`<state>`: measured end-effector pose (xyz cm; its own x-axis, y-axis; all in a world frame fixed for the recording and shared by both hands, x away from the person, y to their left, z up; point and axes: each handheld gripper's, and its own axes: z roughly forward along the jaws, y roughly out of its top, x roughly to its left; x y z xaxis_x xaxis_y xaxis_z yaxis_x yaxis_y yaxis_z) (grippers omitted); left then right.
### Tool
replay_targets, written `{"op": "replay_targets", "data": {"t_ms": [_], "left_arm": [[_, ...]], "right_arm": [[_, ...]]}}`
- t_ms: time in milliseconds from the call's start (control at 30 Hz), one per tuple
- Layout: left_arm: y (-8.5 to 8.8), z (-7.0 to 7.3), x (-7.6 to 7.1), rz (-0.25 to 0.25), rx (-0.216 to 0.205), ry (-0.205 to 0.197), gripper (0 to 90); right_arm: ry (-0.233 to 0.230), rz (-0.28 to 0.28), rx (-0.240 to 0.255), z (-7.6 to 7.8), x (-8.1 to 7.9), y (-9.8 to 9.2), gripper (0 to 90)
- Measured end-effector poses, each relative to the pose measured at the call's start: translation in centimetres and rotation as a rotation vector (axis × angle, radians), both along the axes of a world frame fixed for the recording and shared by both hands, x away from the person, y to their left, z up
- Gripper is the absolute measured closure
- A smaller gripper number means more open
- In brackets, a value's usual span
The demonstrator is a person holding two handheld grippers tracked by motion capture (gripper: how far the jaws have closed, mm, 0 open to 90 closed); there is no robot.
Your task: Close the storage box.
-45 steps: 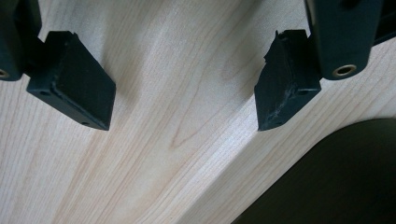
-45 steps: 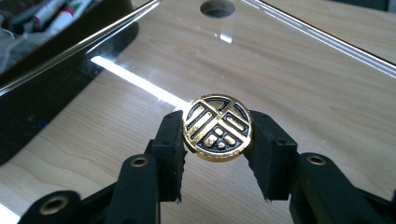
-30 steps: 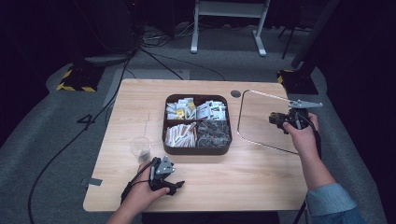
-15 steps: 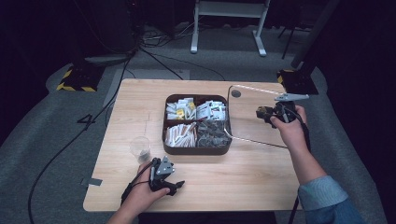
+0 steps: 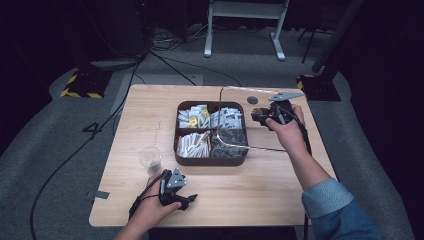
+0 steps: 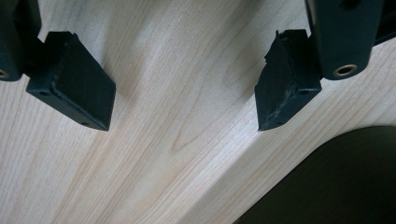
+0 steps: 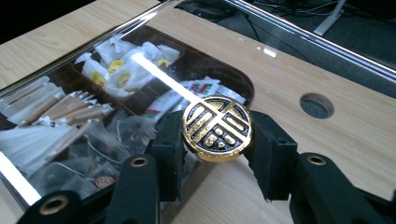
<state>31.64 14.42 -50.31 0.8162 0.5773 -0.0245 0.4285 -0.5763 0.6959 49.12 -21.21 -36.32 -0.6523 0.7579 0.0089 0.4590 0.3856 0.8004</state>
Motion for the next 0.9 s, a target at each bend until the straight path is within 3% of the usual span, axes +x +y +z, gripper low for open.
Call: {"op": "replay_targets", "data": {"t_ms": [333, 900], "left_arm": [[0.0, 0.0, 0.1, -0.011, -0.001, 0.000, 19.9], [0.1, 0.0, -0.2, 0.005, -0.002, 0.000, 20.2]], "right_arm": [[0.003, 0.026, 0.006, 0.2, 0.4, 3.4, 59.1], [0.016, 0.051, 0.011, -0.8, 1.3, 8.0, 59.1]]}}
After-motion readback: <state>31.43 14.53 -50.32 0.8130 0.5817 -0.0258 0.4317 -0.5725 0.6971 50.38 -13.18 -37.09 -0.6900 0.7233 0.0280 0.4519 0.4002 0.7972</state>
